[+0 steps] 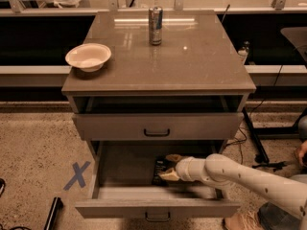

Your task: Pick rxbar chocolate from middle drawer and place on counter

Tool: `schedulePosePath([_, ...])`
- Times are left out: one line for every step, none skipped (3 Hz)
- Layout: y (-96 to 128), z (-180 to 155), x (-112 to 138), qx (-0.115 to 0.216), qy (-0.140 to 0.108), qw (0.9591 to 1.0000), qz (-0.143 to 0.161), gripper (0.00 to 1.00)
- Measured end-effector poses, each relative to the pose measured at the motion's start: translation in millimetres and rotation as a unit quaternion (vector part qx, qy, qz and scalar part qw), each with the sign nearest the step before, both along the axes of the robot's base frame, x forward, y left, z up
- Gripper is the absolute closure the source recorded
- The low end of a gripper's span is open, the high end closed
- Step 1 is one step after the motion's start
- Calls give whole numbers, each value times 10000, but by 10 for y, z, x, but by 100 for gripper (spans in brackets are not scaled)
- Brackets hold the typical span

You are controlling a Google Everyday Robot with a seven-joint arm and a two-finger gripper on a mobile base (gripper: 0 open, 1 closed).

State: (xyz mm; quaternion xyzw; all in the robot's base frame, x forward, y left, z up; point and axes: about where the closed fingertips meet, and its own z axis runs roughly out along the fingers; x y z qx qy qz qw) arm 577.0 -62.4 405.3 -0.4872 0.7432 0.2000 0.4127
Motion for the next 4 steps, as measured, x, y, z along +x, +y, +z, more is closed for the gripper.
schedulePosePath([-62,-99,34,-1,48,10000,-51,0])
schedulePosePath([-64,-213,64,-27,140,9999,-3,0])
schedulePosePath([-35,-319,75,-63,230,9997,79,0])
schedulePosePath([14,-408,78,-114,316,9992,198,15])
